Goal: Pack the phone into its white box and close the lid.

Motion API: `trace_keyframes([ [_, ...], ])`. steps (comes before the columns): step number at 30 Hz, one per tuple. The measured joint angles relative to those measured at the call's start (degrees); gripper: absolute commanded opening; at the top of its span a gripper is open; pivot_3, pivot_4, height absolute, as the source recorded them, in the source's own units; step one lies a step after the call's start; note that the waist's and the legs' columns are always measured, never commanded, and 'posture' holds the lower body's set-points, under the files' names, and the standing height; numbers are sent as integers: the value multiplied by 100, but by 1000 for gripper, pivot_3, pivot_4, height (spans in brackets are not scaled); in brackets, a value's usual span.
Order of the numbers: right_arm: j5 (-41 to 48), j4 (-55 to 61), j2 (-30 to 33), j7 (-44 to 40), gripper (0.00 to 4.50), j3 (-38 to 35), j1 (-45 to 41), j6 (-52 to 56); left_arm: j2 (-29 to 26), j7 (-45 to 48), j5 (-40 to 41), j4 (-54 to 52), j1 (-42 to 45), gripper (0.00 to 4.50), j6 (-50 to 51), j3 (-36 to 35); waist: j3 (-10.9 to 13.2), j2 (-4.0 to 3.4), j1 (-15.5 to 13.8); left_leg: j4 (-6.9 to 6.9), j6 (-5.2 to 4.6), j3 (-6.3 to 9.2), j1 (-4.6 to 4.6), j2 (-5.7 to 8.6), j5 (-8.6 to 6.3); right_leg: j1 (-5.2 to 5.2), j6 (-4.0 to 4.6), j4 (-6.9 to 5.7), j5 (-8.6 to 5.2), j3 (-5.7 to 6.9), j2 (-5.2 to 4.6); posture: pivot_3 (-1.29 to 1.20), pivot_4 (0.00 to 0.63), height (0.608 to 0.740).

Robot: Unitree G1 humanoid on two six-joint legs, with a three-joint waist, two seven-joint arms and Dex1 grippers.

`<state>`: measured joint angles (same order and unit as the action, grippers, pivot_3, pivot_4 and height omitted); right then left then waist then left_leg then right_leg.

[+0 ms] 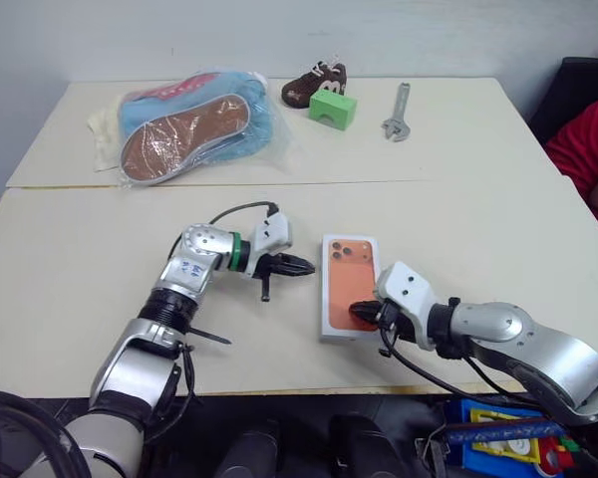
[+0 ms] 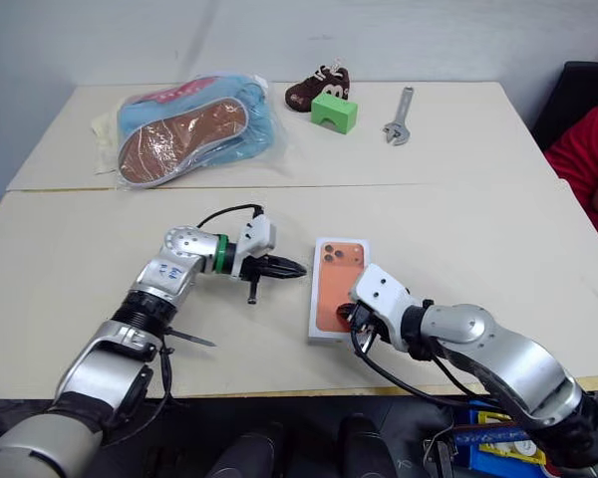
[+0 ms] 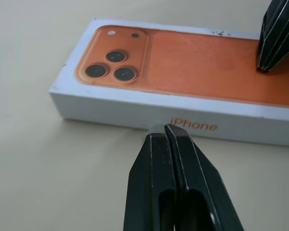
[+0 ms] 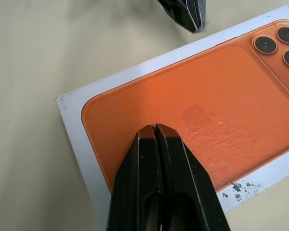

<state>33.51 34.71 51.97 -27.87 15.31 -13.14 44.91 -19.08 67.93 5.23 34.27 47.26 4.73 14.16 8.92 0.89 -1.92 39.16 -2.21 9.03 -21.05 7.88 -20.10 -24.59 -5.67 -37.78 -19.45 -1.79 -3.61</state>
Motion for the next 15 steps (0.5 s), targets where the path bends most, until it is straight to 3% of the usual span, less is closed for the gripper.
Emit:
trace_keyframes([
  [10,-313,43,-345,-167,24,-317,618,-248,87,176,308,-364,6,0,633,-234,-18,27,-21,1,-2,-2,7,0,-1,3,-1,-4,0,-3,1,0,150,740],
  [15,-657,-15,-407,-252,24,-310,799,-511,297,163,-109,-12,126,0,362,249,-47,52,-34,1,-2,-3,21,0,-1,18,-1,-4,0,-4,1,0,150,740],
])
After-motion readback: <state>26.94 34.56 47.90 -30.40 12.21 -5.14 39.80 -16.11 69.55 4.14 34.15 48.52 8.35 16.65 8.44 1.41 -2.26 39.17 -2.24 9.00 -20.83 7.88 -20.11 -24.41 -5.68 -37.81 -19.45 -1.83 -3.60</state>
